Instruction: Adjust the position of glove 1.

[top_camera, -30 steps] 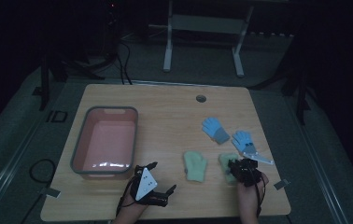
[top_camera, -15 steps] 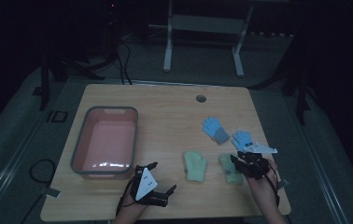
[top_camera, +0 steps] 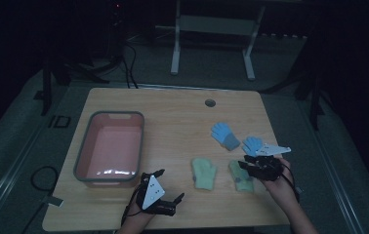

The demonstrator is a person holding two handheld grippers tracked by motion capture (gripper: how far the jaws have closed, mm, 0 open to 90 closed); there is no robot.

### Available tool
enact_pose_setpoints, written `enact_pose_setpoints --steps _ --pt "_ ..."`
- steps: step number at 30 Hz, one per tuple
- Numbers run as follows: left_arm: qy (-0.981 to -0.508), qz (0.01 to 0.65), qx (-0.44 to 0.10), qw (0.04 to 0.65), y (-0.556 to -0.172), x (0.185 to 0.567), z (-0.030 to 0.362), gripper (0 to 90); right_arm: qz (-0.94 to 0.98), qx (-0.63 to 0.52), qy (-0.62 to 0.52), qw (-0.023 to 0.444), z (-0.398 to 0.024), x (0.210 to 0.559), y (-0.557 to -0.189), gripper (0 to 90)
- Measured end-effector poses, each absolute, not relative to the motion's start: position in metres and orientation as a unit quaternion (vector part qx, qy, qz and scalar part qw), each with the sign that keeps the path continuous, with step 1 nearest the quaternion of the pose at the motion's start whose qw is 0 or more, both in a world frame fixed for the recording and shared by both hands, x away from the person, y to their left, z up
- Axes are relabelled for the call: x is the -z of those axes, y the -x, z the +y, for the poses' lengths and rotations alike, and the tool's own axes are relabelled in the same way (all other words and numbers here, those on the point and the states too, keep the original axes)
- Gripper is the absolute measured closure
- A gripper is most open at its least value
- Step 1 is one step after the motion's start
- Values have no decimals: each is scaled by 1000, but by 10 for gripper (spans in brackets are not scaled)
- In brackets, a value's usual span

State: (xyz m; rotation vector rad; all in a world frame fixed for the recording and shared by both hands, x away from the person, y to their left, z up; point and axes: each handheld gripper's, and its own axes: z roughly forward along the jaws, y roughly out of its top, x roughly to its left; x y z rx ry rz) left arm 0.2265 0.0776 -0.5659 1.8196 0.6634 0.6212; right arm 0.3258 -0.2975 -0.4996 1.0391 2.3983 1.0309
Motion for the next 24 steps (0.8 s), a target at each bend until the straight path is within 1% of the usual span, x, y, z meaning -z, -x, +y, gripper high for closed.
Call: enact_pose_setpoints --steps 3,9,12,13,14,15,16,17,18,20,21,23,24 --pt "-761 277 -261 526 -226 566 77 12 837 -356 -378 169 -299 516 -322 610" --pt "-762 274 -265 524 -225 566 77 12 833 -345 -394 177 -304 531 -312 598" --pt "-763 274 -265 523 -225 566 77 12 833 -338 -402 172 -307 541 -311 603" --pt "-763 273 -266 522 -225 566 77 12 833 -338 -401 174 -307 543 -310 617" --pt "-763 273 -266 522 -225 566 76 12 831 -340 -401 180 -306 546 -306 659" --pt "-764 273 -266 521 -225 566 76 12 831 -340 -401 180 -306 546 -306 659" --pt "-764 273 -266 521 -225 566 76 12 828 -345 -401 187 -304 549 -304 716" --pt "-764 273 -266 521 -225 566 76 12 828 -345 -401 187 -304 549 -304 716" --pt "-764 273 -266 521 -225 566 76 12 823 -350 -404 195 -303 551 -302 754" --pt "-764 273 -266 521 -225 566 76 12 820 -348 -408 201 -300 551 -300 804" --pt "-764 272 -267 521 -225 566 76 12 820 -348 -408 201 -300 551 -300 804" --pt "-764 273 -267 521 -225 566 76 12 812 -341 -427 205 -296 549 -299 840" --pt "-764 273 -267 521 -225 566 76 12 809 -339 -433 208 -294 547 -298 844"
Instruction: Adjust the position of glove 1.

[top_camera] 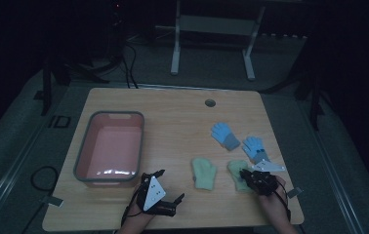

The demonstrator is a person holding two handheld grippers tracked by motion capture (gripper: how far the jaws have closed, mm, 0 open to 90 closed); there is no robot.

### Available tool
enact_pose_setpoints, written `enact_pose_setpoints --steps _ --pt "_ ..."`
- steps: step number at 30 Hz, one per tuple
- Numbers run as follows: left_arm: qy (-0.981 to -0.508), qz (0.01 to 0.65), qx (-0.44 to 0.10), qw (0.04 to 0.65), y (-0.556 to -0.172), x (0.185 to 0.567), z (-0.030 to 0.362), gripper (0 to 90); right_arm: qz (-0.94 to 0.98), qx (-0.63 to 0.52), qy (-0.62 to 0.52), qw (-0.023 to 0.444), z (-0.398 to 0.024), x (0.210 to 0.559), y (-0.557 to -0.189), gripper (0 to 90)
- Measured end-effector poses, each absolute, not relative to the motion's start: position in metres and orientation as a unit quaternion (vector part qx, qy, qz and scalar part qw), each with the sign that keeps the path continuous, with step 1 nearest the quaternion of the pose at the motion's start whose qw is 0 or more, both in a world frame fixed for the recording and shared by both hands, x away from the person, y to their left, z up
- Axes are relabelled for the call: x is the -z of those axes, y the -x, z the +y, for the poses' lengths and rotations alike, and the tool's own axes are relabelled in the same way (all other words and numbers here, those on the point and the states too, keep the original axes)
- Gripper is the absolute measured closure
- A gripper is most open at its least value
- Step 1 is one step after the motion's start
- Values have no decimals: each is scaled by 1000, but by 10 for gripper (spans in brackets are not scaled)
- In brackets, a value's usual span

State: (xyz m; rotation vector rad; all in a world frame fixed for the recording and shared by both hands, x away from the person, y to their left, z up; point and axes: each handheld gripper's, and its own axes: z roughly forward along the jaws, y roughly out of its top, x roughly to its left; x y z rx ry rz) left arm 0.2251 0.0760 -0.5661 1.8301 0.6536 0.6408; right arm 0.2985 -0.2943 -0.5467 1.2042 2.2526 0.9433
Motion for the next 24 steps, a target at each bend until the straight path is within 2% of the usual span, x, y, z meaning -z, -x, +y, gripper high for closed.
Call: enact_pose_setpoints --steps 10,13,15,20,24 --pt "-764 271 -269 520 -225 566 76 12 771 -386 -458 217 -269 500 -297 848" --pt "-762 271 -267 524 -225 566 76 12 763 -394 -453 241 -249 485 -293 849" --pt "-762 269 -267 525 -224 566 76 12 762 -395 -451 244 -244 482 -292 849" --pt "-762 267 -265 527 -224 566 76 12 753 -414 -462 220 -217 477 -292 849" --pt "-763 267 -262 527 -224 566 76 11 752 -415 -458 229 -197 474 -287 849"
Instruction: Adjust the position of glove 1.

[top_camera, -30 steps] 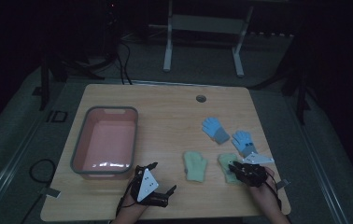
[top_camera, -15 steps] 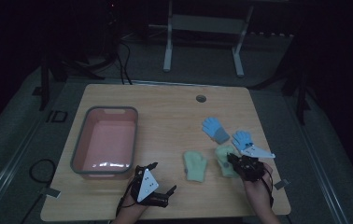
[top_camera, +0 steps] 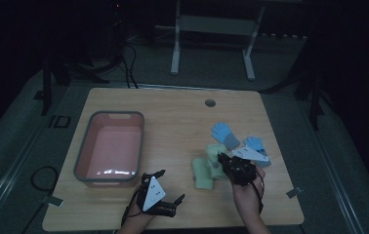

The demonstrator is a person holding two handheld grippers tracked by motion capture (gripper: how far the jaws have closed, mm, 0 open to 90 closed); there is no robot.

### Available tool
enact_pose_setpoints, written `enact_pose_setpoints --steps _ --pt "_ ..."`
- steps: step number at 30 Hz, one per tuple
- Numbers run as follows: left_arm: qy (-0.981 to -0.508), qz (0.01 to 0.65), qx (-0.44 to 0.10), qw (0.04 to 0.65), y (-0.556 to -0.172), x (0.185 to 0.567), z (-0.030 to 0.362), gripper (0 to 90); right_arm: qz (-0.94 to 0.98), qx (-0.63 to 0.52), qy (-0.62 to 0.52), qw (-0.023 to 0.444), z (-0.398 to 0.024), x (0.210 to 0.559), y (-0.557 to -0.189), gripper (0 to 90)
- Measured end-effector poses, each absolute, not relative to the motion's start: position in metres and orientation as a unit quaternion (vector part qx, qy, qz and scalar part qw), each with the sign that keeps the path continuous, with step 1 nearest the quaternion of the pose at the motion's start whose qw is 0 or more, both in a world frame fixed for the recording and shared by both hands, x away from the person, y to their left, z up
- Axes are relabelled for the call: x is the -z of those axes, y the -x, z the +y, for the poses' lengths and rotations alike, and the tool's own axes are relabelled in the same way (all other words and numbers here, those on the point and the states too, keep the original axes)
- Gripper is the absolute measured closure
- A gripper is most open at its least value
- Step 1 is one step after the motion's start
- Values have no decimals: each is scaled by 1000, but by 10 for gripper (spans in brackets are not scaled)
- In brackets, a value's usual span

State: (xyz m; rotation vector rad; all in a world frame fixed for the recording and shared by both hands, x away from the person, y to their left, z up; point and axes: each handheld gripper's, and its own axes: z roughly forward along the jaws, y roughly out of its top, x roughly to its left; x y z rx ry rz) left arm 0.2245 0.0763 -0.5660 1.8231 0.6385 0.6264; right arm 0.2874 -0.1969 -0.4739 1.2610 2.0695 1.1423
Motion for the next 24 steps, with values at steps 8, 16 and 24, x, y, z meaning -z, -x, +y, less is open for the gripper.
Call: enact_pose_setpoints --steps 8,16,24 --pt "-764 266 -260 527 -225 566 76 12 750 -409 -478 203 -179 487 -286 848" --pt "-766 269 -254 526 -226 566 76 12 754 -400 -486 185 -164 504 -284 847" --pt "-768 268 -249 525 -226 566 76 12 760 -379 -498 176 -164 525 -288 844"
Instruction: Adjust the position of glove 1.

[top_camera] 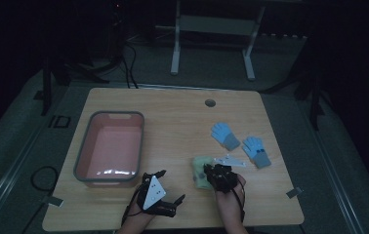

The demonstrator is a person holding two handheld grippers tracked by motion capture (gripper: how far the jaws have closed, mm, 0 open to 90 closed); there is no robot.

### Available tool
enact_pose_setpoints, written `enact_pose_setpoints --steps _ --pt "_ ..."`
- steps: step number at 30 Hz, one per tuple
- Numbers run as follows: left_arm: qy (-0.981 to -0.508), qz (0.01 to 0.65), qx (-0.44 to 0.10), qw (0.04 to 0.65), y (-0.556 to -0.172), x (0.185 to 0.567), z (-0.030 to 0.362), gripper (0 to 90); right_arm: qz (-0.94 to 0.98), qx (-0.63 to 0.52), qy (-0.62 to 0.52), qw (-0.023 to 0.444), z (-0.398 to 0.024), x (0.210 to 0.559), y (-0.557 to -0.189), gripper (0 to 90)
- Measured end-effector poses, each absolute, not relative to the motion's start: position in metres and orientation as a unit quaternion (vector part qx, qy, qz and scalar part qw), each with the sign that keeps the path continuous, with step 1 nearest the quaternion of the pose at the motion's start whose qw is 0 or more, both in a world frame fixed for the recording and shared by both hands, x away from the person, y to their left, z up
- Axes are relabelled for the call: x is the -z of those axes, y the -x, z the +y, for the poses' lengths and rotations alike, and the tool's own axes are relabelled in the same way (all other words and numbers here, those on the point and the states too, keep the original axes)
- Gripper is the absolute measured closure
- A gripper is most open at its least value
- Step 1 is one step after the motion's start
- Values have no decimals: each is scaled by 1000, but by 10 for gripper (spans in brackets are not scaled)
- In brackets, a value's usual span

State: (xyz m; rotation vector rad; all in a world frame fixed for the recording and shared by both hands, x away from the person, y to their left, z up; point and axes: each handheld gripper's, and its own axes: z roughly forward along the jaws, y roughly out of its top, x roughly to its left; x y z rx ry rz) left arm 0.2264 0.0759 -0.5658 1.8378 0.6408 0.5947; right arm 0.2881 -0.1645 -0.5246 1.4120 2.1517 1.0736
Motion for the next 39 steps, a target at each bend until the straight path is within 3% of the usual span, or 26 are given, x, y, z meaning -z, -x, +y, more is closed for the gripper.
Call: enact_pose_setpoints --steps 14,19,20,25,26,27,28,32,36,39 --pt "-768 275 -228 531 -230 565 77 12 759 -383 -500 168 -163 535 -291 788" --pt "-766 284 -216 534 -232 565 77 11 766 -392 -482 164 -167 522 -288 688" --pt "-772 279 -216 529 -232 565 76 11 774 -396 -466 163 -170 517 -290 619" --pt "-788 265 -199 519 -235 565 72 11 780 -410 -446 155 -178 509 -297 539" --pt "-789 264 -200 517 -235 565 72 11 782 -411 -441 159 -180 508 -298 502" --pt "-794 259 -208 509 -235 565 70 11 787 -417 -431 142 -184 508 -302 385" --pt "-798 252 -212 504 -236 565 69 12 789 -419 -427 137 -186 509 -304 328" --pt "-806 266 -194 491 -236 565 65 12 804 -425 -400 111 -194 511 -308 193" --pt "-806 283 -179 488 -237 562 65 12 815 -422 -382 105 -200 513 -311 160" --pt "-804 290 -132 502 -240 557 66 12 812 -443 -362 116 -214 515 -315 149"
